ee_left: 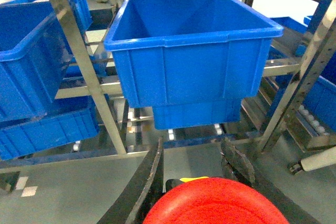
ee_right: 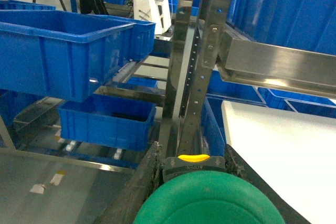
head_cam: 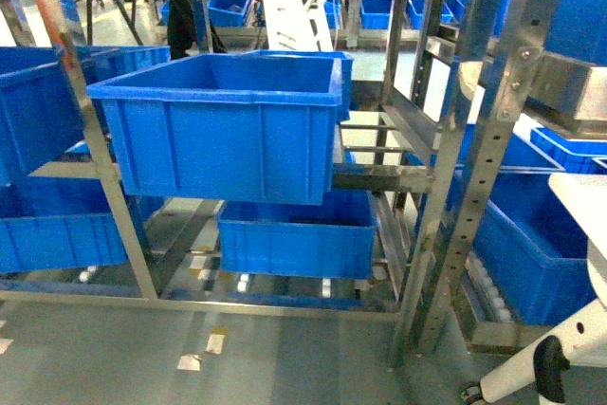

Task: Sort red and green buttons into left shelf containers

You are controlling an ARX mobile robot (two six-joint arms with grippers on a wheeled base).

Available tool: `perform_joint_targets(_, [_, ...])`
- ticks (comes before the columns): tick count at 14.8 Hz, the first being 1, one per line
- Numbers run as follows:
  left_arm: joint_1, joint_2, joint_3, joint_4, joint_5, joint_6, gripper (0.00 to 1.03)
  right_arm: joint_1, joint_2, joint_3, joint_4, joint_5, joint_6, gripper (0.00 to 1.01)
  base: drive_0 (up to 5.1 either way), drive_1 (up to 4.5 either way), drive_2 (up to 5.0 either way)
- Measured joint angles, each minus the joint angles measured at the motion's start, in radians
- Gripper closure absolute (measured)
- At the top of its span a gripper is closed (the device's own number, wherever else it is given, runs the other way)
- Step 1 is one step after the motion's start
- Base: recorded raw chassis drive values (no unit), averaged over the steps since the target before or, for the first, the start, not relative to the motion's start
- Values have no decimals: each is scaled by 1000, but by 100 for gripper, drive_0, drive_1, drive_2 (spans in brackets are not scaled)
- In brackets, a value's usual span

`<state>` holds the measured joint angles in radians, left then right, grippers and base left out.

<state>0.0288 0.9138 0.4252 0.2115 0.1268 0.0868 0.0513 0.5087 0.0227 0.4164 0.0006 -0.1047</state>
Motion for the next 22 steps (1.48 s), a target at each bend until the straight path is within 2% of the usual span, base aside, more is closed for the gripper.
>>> perform_joint_targets(20, [-2,0,0,0,3,0,74,0,0,0,2,0,0,73,-496,247,247])
perform_joint_targets(22, [6,1,0,-3,-11,0,74,0,4,0,1,-4,0,73,-249,122,122])
